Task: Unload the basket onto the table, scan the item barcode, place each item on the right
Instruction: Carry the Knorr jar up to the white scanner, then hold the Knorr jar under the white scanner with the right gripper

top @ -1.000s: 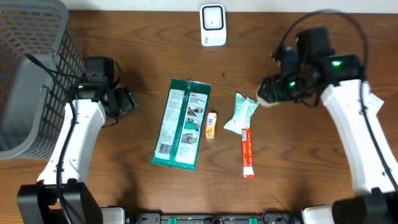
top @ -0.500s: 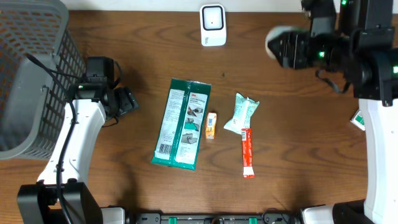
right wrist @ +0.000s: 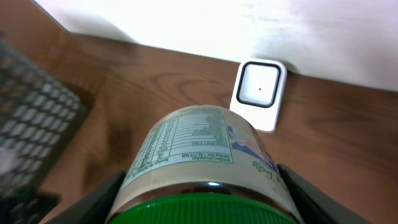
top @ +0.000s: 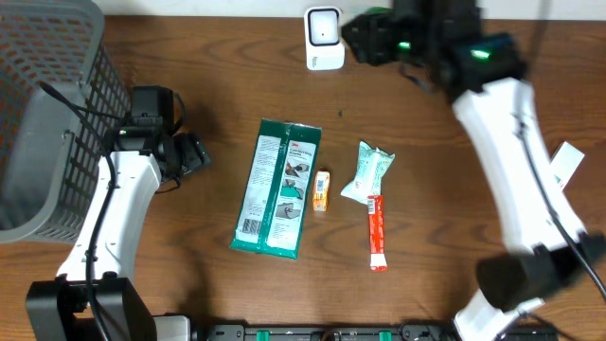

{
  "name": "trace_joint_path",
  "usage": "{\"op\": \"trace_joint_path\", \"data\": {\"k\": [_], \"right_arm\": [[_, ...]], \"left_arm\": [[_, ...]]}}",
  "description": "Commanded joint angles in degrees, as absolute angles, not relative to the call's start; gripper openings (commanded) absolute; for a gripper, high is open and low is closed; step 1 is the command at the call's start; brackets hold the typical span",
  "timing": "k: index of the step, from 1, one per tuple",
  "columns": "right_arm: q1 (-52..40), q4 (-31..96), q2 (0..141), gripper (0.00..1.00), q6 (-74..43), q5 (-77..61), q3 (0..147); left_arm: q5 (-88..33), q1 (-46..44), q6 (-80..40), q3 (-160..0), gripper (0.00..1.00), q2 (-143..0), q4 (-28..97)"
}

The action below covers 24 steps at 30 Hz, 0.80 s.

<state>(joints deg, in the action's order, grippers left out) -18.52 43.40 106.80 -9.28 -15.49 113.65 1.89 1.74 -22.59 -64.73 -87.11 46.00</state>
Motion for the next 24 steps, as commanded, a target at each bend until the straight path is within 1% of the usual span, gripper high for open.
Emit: {"op": "trace_joint_path", "data": {"k": [1,5,7,11,14,21,24], "right_arm": [[-21.1,36.8,111.7,0.01,-10.2,-8.8,113.5],[-23.5,24.9,118.2,0.01,-9.5,4.9,113.5],[-24.0,18.7,121.1,0.01,-8.4,8.0,113.5],[-24.1,3.1,128.3,0.01,-8.1,8.6,113.5],[-24.0,-6.2,133.5,0.01,-8.1,8.6,113.5],[-23.1,-24.0,142.5,0.01,-8.1,8.5,113.5],[-22.9,-27.9,143.7,0.01,-8.1,8.3,113.5]], "left_arm": [[2.8,1.9,-22.3,-65.0,0.89,-87.0,46.0],[2.8,1.9,-22.3,-65.0,0.89,-87.0,46.0],[2.8,1.9,-22.3,-65.0,0.89,-87.0,46.0],[2.8,1.9,-22.3,-65.0,0.89,-87.0,46.0],[2.8,1.9,-22.3,-65.0,0.89,-87.0,46.0],[2.8,1.9,-22.3,-65.0,0.89,-87.0,46.0],[2.8,1.9,-22.3,-65.0,0.89,-87.0,46.0]]}}
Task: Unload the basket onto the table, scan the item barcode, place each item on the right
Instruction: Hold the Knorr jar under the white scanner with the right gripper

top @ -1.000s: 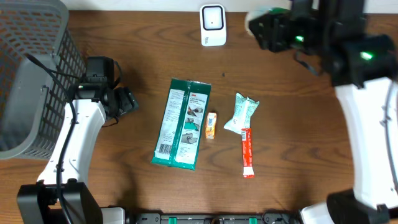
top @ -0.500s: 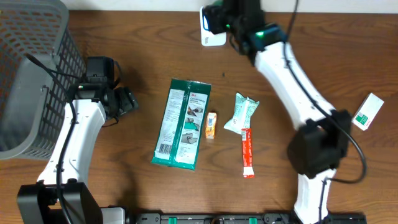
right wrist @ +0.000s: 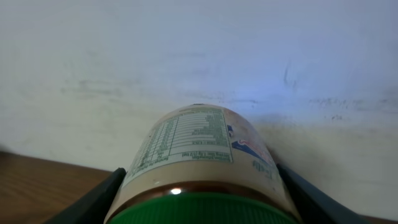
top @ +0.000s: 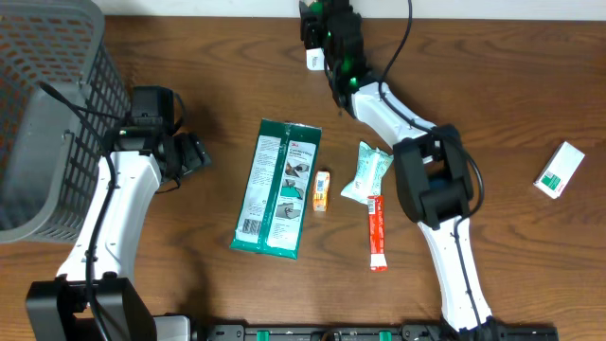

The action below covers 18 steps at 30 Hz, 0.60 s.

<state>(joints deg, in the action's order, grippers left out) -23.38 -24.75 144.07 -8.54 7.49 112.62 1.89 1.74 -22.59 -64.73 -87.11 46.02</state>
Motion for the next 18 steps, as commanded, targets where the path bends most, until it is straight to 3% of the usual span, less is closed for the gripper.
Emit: {"op": "trace_joint_path", "data": {"k": [1,18], "right_arm": [[-22.8,-28.5,143.9,0.01,-8.1,8.3,113.5],[-21.1,-27.6,144.0,0.01,-8.1,8.3,113.5]], "left_arm": [[2.8,1.9,-22.3,-65.0,0.89,-87.0,46.0],[2.8,1.9,-22.3,-65.0,0.89,-87.0,46.0]]}}
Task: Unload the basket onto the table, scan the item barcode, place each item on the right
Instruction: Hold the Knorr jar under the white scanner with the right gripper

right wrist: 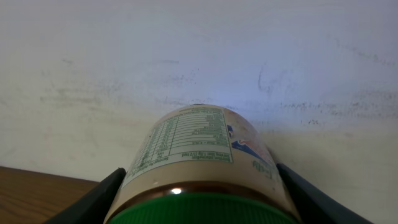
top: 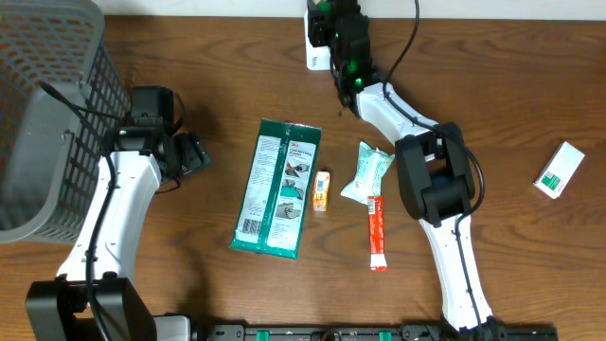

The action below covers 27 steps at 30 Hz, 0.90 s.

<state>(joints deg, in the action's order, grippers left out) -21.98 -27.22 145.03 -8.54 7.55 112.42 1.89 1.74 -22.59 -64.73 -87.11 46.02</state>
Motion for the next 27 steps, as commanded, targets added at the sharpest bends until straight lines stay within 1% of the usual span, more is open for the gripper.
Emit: {"op": "trace_joint_path", "data": {"k": [1,10,12,15,18,21,24,27], "right_arm": [[-21.1,-27.6,144.0,0.01,-8.1,8.3,113.5],[-20.7,-28.6,144.0,0.01,-8.2,8.3,113.5],[-20.6,-30.0,144.0,0.01,-9.9,8.2,113.5],[-20.6,-31.6,142.8,0.01,-11.3,4.3,113.5],[-20.6,-30.1,140.5,0.01,-11.3,0.4,113.5],[-20.4,-24.6,136.5,0.01,-11.3,-1.0,113.5],[-20.1,-14.1,131.0,0.01,-11.0,-0.7,113.5],[-19.3,-0.5,123.8,0.01,-11.1,-0.5,113.5]], "left_arm": [[2.8,1.9,-22.3,-65.0,0.89,-87.0,46.0],[2.8,1.9,-22.3,-65.0,0.89,-87.0,46.0],[2.8,1.9,-22.3,-65.0,0.89,-87.0,46.0],[2.8,1.9,-22.3,-65.0,0.89,-87.0,46.0],[2.8,1.9,-22.3,-65.0,0.89,-87.0,46.0],[2.8,1.9,-22.3,-65.0,0.89,-87.0,46.0],[2.8,1.9,-22.3,-65.0,0.89,-87.0,46.0],[2.8,1.9,-22.3,-65.0,0.89,-87.0,46.0]]}}
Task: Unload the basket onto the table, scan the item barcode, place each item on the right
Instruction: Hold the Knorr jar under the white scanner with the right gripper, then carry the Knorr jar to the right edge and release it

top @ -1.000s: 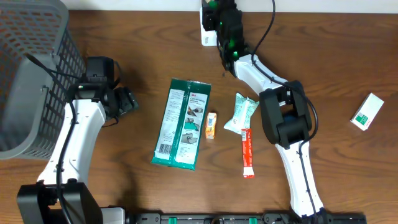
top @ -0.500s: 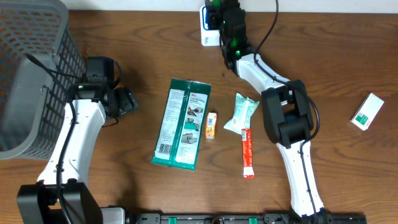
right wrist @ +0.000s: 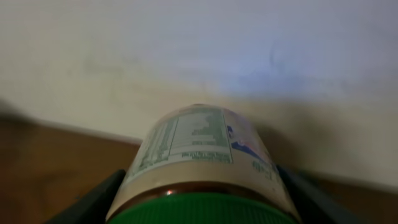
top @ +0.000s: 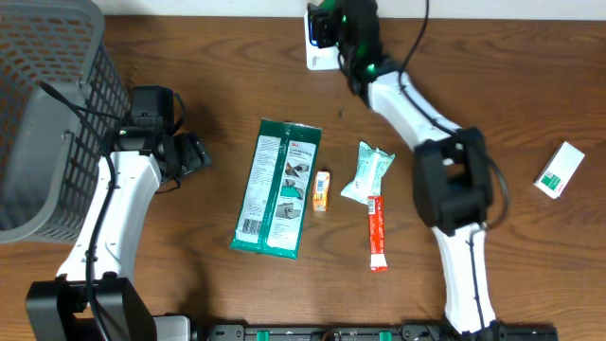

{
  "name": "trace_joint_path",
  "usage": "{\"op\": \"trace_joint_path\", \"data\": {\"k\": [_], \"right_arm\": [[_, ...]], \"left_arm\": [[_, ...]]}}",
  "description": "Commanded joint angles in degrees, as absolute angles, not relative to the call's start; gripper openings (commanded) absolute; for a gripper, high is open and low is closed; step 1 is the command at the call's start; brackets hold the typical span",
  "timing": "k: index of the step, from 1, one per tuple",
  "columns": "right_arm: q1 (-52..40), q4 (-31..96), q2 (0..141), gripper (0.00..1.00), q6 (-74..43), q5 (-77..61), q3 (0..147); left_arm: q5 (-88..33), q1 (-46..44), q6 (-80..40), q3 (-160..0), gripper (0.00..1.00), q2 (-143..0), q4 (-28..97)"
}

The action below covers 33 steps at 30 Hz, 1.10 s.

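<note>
My right gripper (right wrist: 202,194) is shut on a bottle (right wrist: 200,146) with a green cap (right wrist: 202,211) and a white label of small print. Its dark fingers (right wrist: 93,198) press the bottle from both sides. The bottle points at a pale wall, with a strip of brown table below. In the overhead view the right gripper (top: 337,23) hangs at the table's far edge, right over the white scanner (top: 320,55); the bottle itself is hidden there. My left gripper (top: 192,152) rests low at the left, away from the items; its jaws are too dark to read.
A grey mesh basket (top: 43,104) stands at the far left. In the middle lie a green flat pack (top: 276,188), a small orange box (top: 322,189), a white pouch (top: 367,172) and a red stick (top: 377,232). A white and green box (top: 557,170) lies at the right.
The right gripper has shifted slightly to the right over the scanner. Its view now shows more brown table under the wall and is blurred. The bottle stays gripped. The left arm has not moved.
At first the right gripper held the bottle to the right of the scanner, with the scanner ahead of it. Then it was over the scanner, the bottle facing the wall. It stayed there and has now moved a little to the right.
</note>
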<state>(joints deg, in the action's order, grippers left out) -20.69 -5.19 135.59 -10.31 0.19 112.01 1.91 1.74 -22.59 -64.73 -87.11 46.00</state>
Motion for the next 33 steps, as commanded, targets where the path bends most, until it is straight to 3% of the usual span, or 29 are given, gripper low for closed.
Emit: {"op": "trace_joint_path", "data": {"k": [1,9,17,23,33], "right_arm": [[-19.0,3.8,121.8,0.01,-11.1,-0.5,113.5],[-12.2,45.4,104.7,0.01,-11.1,-0.5,113.5],[-3.4,72.0,105.5,0.01,-11.1,-0.5,112.8],[-2.5,72.8,106.0,0.01,-10.7,0.2,104.1],[1.2,60.0,106.0,0.01,-10.3,6.6,84.4]], "left_arm": [[2.8,1.9,-22.3,-65.0,0.89,-87.0,46.0],[2.8,1.9,-22.3,-65.0,0.89,-87.0,46.0],[2.8,1.9,-22.3,-65.0,0.89,-87.0,46.0],[2.8,1.9,-22.3,-65.0,0.89,-87.0,46.0],[2.8,1.9,-22.3,-65.0,0.89,-87.0,46.0]]}}
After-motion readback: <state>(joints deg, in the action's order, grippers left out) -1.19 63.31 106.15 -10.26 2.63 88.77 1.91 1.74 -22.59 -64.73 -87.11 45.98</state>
